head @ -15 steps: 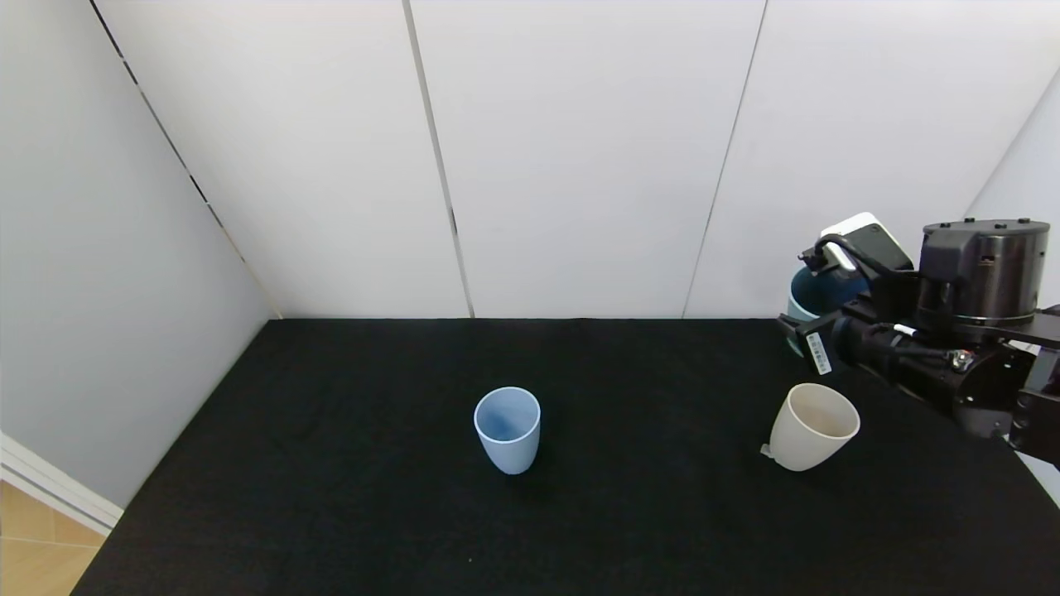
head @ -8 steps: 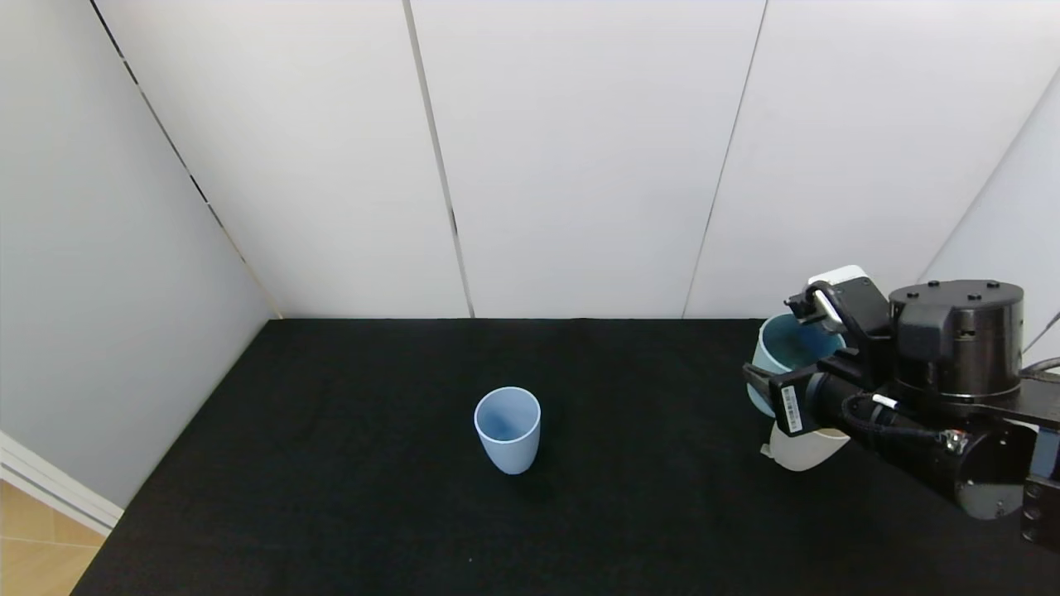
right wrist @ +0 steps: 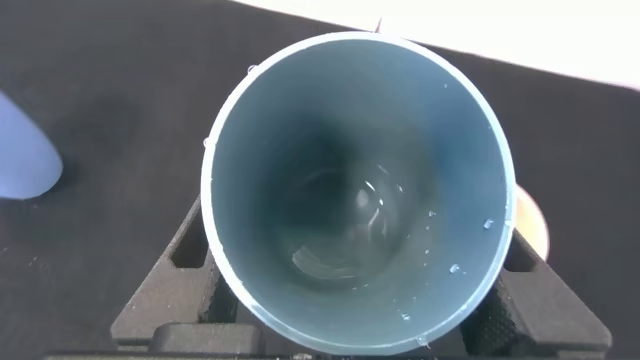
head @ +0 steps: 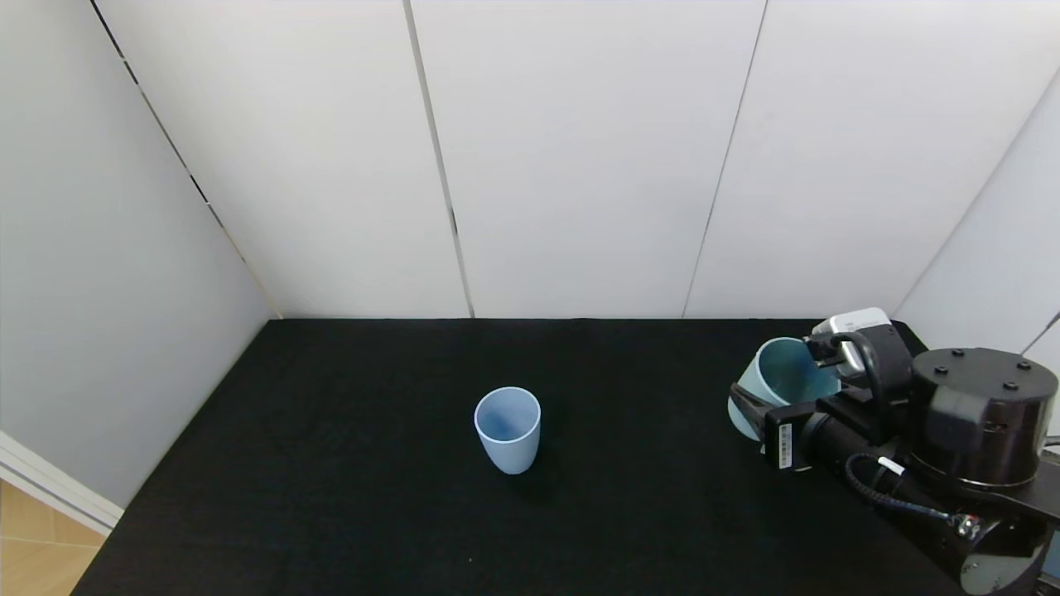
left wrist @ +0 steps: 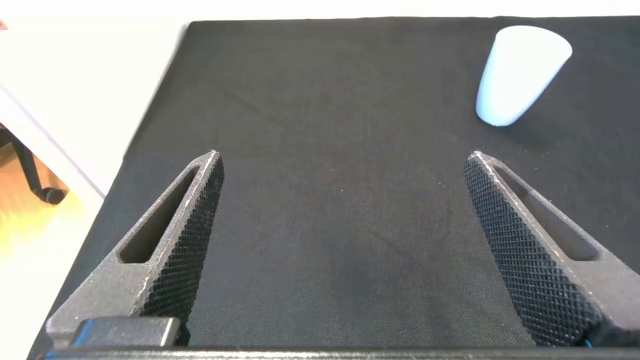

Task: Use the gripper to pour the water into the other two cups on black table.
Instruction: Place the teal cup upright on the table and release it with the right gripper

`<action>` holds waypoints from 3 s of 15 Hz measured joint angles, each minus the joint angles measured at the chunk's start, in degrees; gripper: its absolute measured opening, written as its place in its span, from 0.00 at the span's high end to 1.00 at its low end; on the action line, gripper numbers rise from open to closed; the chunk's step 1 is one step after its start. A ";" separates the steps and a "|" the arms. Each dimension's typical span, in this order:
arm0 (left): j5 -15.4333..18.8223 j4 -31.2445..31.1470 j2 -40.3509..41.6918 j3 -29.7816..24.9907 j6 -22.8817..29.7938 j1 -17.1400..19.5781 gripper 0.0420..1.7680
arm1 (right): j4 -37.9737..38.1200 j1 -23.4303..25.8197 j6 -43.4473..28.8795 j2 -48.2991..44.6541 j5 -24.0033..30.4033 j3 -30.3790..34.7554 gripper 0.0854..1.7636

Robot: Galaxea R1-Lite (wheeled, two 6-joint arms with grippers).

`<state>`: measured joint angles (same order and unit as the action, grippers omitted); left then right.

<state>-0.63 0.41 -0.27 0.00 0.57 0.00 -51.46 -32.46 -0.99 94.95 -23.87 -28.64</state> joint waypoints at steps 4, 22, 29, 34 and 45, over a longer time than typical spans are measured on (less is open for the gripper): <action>0.00 0.00 0.00 0.00 0.00 0.00 0.03 | -5.99 -0.67 0.00 2.49 0.17 4.16 0.34; -0.02 0.00 0.00 0.00 0.02 0.00 0.03 | -29.00 -2.65 2.11 22.88 7.06 12.63 0.34; -0.05 0.00 0.00 0.00 0.00 0.00 0.03 | -29.07 -2.71 2.17 23.78 7.09 12.63 0.34; -0.02 0.00 0.00 0.00 0.02 0.00 0.03 | -30.23 -2.67 2.17 23.98 7.61 12.98 0.34; 0.00 0.00 0.00 0.00 0.02 0.00 0.03 | -32.26 -2.67 2.24 24.59 8.85 13.54 0.12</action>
<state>-0.63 0.41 -0.27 0.00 0.60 0.00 -83.71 -35.13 1.26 119.54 -15.02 -15.09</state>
